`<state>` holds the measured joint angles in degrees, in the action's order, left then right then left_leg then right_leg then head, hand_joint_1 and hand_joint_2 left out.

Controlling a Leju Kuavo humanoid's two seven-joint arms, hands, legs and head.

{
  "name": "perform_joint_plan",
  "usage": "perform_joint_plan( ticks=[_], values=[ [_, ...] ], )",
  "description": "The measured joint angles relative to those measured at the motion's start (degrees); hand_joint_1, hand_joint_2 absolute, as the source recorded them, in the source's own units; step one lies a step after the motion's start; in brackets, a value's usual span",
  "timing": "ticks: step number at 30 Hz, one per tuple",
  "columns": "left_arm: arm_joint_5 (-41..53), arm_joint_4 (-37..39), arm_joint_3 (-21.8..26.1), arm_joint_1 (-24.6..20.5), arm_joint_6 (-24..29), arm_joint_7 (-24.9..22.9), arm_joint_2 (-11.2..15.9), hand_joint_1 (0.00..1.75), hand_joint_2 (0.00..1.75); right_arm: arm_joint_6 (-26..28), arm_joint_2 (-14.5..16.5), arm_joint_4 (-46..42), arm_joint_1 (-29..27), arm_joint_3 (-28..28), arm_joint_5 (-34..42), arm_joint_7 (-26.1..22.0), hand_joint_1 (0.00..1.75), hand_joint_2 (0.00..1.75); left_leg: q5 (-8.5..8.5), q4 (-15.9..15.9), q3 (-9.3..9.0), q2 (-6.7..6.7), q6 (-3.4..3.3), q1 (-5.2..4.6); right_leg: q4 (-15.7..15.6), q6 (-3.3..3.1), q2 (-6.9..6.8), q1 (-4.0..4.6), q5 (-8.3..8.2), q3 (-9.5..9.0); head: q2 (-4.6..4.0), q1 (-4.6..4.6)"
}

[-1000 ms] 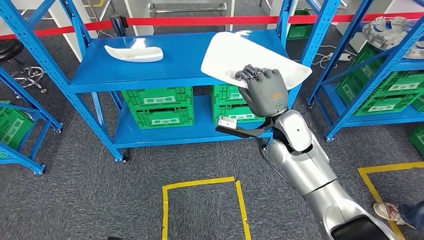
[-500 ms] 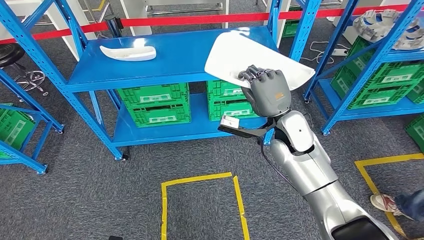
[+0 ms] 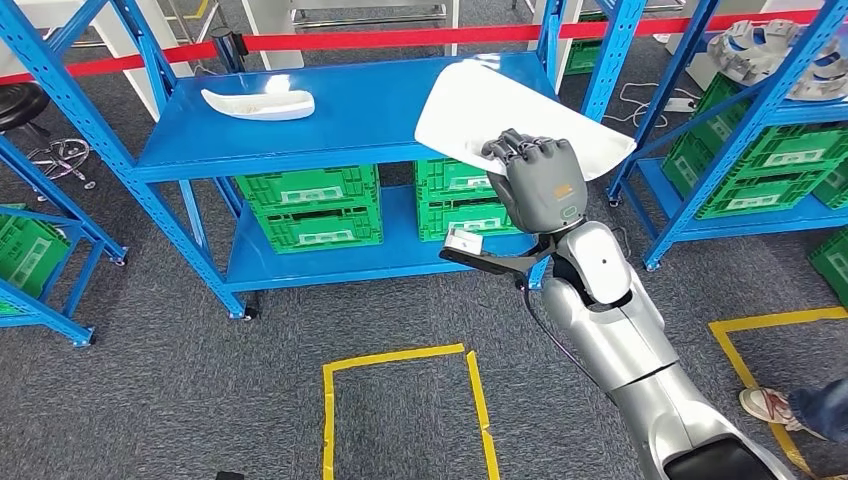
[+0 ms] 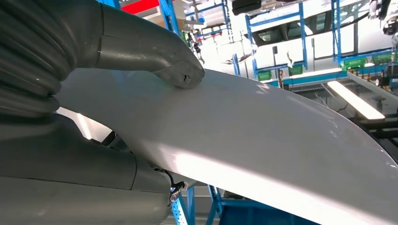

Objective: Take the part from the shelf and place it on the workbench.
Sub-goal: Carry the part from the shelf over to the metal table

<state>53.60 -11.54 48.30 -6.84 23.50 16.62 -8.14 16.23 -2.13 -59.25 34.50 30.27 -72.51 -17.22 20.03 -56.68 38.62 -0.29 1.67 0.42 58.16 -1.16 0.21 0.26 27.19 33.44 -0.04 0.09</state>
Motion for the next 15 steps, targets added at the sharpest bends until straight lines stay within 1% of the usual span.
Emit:
perform_joint_plan(
  ticks=[7,13,15],
  values=[
    [-0.66,-0.01,0.0,0.0,-0.2,-1.26,0.08,0.0,1.75,-0.43,0.44,0.0,0.0,-0.06,-0.12,-0.05,1.75,1.75,0.0,-0.02,0.08,-0.01,-0.02,-0.02,0.0,0.03,0.0,-0.02,-0.02,0.06,0.0,0.0],
    [-0.67,-0.07,0.0,-0.02,-0.2,-1.48,0.26,0.0,1.75,-0.56,0.82,0.0,0.0,-0.06,-0.21,-0.1,1.75,1.75,0.62,-0.69,0.41,0.0,-1.05,-0.25,0.0,0.65,-0.03,-0.27,0.09,0.05,0.0,-0.01],
    [-0.59,-0.1,0.0,-0.04,-0.2,-1.49,0.26,0.0,1.75,-0.56,1.04,-0.04,0.0,-0.07,-0.36,0.01,1.75,1.75,0.61,-0.55,0.29,0.01,-1.38,-0.32,-0.2,0.98,-0.04,-0.32,0.12,-0.11,0.0,-0.01]
  ],
)
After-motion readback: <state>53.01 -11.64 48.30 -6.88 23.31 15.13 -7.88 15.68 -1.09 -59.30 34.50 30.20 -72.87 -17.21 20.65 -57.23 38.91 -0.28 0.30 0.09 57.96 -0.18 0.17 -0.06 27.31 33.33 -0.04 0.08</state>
